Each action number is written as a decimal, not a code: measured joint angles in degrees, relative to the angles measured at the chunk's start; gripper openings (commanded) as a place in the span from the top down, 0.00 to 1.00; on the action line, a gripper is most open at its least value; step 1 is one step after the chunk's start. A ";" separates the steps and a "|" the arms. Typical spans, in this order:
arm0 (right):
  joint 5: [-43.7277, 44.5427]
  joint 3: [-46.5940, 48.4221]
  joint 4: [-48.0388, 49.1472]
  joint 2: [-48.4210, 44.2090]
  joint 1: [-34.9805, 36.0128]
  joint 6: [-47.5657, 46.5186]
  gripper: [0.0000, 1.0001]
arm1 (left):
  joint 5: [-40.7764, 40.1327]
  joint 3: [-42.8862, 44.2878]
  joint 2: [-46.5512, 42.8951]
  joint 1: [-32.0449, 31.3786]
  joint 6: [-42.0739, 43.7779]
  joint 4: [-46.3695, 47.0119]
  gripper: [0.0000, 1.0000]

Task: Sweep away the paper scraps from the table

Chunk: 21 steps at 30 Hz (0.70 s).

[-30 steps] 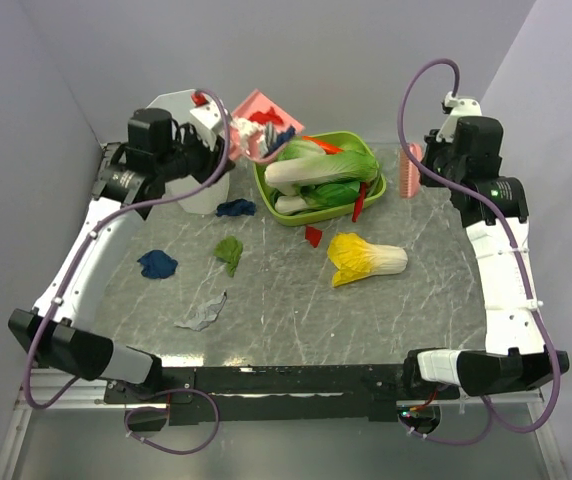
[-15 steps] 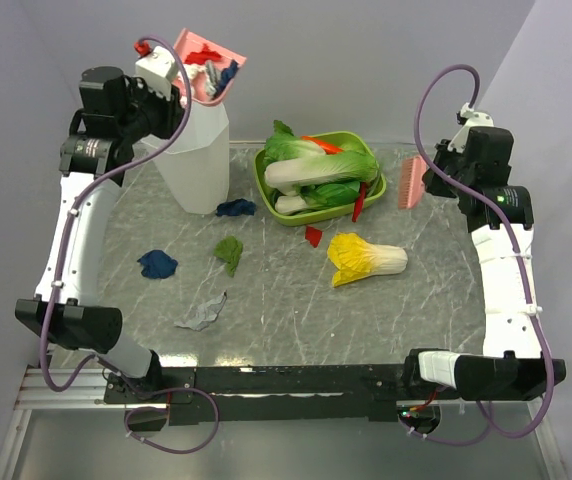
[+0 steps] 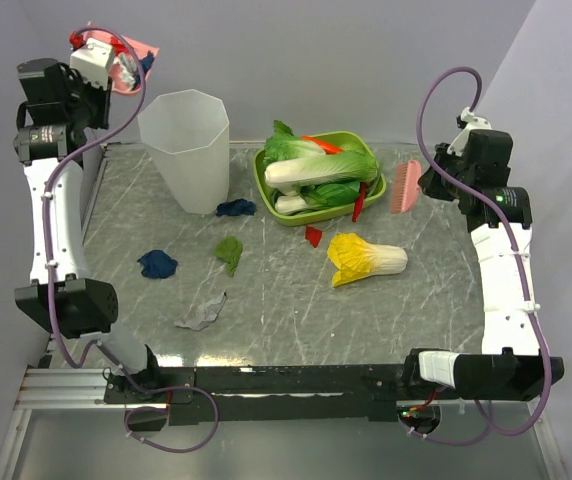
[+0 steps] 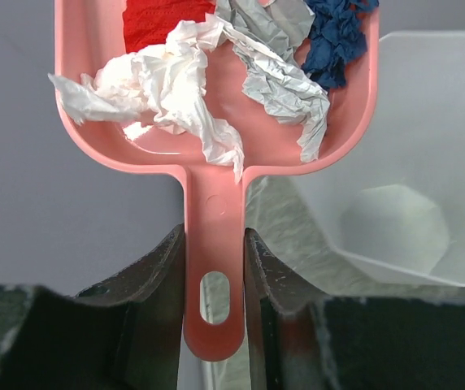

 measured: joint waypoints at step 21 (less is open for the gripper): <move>-2.01 -1.81 0.02 -0.04 -1.42 1.05 1.00 | -2.62 4.37 8.68 2.69 34.95 -2.29 0.99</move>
